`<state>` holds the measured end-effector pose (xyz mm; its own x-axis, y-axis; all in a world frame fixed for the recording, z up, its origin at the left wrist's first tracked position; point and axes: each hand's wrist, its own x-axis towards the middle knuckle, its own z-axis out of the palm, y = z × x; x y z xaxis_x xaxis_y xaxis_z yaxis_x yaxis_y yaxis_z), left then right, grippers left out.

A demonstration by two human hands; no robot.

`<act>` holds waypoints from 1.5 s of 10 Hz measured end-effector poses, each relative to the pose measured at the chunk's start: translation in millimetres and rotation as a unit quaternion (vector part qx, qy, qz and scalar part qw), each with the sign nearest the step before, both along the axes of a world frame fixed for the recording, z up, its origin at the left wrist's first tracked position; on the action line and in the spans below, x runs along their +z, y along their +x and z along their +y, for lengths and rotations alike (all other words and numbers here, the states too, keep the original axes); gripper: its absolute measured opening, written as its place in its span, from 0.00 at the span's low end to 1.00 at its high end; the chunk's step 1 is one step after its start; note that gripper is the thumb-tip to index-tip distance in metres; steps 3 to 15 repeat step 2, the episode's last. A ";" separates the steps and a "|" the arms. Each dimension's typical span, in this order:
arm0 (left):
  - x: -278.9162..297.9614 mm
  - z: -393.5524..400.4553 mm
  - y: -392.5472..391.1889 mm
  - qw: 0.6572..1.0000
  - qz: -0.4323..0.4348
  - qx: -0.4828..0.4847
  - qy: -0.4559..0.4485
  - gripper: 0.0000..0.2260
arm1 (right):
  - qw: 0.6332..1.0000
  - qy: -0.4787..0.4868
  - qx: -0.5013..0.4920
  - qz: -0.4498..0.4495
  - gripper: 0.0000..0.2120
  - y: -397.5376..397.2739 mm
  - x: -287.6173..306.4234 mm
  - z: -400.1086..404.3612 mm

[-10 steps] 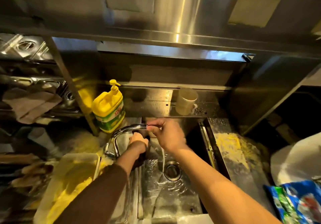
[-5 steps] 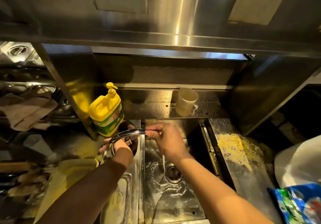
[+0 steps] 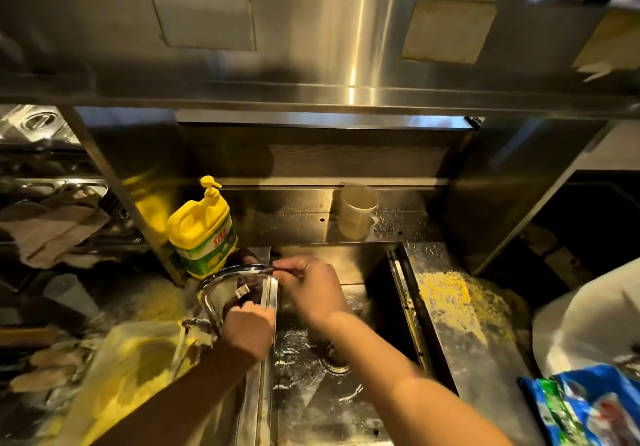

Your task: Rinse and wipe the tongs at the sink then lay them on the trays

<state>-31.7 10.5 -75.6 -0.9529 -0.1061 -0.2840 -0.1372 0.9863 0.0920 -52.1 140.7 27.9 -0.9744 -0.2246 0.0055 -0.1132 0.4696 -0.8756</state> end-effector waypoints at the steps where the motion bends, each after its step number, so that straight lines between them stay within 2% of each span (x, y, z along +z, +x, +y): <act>1: 16.4 22.3 18.7 0.989 0.006 0.034 0.145 0.10 | 0.999 -0.019 -0.003 -0.037 0.11 14.8 16.2 22.4; 2: 45.1 38.8 23.8 0.939 0.031 0.034 0.341 0.05 | 0.998 -0.053 0.021 0.010 0.09 39.9 46.3 68.4; 15: 45.1 38.8 23.8 0.939 0.031 0.034 0.341 0.05 | 0.998 -0.053 0.021 0.010 0.09 39.9 46.3 68.4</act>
